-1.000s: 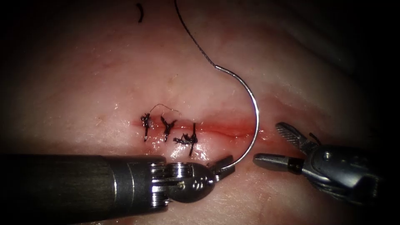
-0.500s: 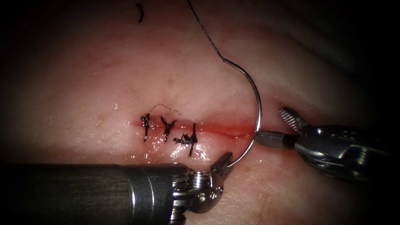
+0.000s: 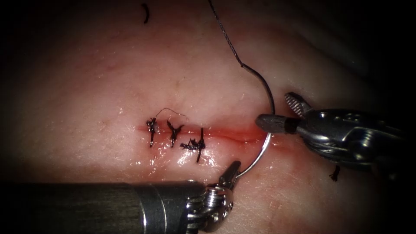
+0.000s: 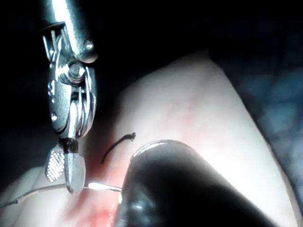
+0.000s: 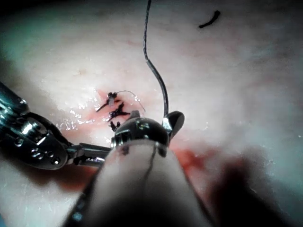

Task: Wound Closure
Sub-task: Use the left gripper to pass the needle to the right gripper

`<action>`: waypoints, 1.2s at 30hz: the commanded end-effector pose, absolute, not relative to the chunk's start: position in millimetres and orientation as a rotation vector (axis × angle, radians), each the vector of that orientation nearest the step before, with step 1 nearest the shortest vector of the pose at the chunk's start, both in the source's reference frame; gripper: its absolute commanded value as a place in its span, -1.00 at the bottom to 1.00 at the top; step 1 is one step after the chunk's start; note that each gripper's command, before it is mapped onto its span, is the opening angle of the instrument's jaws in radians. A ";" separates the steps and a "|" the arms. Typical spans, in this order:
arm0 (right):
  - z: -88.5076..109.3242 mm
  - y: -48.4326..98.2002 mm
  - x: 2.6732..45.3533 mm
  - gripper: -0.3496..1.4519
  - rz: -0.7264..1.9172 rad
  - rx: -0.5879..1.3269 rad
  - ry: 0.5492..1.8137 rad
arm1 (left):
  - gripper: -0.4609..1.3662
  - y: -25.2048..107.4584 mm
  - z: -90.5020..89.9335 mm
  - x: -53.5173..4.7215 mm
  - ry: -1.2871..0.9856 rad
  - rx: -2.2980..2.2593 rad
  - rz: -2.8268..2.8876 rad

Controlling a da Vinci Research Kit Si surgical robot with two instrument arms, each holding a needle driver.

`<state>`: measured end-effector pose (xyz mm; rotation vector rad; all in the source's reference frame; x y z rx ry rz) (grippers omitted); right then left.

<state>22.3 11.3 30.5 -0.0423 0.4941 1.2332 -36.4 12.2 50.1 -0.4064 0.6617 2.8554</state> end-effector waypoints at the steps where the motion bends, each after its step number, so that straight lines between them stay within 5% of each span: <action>1: 30.6 11.4 22.3 0.80 1.233 -0.037 0.498 | -0.88 12.2 50.0 -36.4 0.645 -0.405 2.861; 23: 30.9 12.2 23.2 0.73 1.204 -0.035 0.499 | -0.88 12.0 49.0 -36.2 0.668 -0.487 2.883; 26: 30.9 12.1 23.2 0.38 1.180 -0.041 0.499 | -0.88 12.0 48.9 -36.2 0.671 -0.487 2.880; 27: 30.9 12.0 23.2 -0.15 1.162 -0.045 0.499 | -0.88 12.0 48.9 -36.2 0.673 -0.487 2.877; 29: 30.9 11.8 23.2 -0.82 1.162 -0.047 0.499 | -0.88 12.0 48.9 -36.2 0.685 -0.487 2.880; 30: 30.9 11.7 23.2 -1.00 1.161 -0.046 0.497 | -0.88 12.0 48.9 -36.1 0.695 -0.486 2.886; 36: 30.9 12.0 23.1 -1.00 1.150 -0.046 0.495 | -0.88 12.2 48.8 -36.1 0.707 -0.494 2.895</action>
